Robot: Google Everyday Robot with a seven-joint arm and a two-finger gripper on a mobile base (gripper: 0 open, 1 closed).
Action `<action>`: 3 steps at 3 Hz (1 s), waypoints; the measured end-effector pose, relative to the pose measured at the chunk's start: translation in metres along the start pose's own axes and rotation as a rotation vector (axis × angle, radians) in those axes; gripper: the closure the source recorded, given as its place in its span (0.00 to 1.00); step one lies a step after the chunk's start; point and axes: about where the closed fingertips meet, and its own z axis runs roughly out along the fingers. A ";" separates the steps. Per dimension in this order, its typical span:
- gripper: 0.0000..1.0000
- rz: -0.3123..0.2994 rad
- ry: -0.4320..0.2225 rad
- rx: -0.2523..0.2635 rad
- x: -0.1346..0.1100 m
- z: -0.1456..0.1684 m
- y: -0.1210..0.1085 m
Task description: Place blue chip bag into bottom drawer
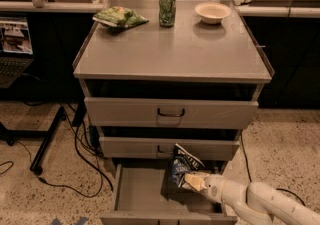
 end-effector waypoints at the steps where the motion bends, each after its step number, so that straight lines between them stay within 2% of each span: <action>1: 1.00 0.081 0.046 0.041 0.029 0.008 -0.025; 2: 1.00 0.142 0.111 0.067 0.048 0.019 -0.047; 3: 1.00 0.146 0.154 0.068 0.049 0.033 -0.058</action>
Offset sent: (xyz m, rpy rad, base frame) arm 0.0047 -0.0132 -0.1150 -0.0551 0.3241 -0.0293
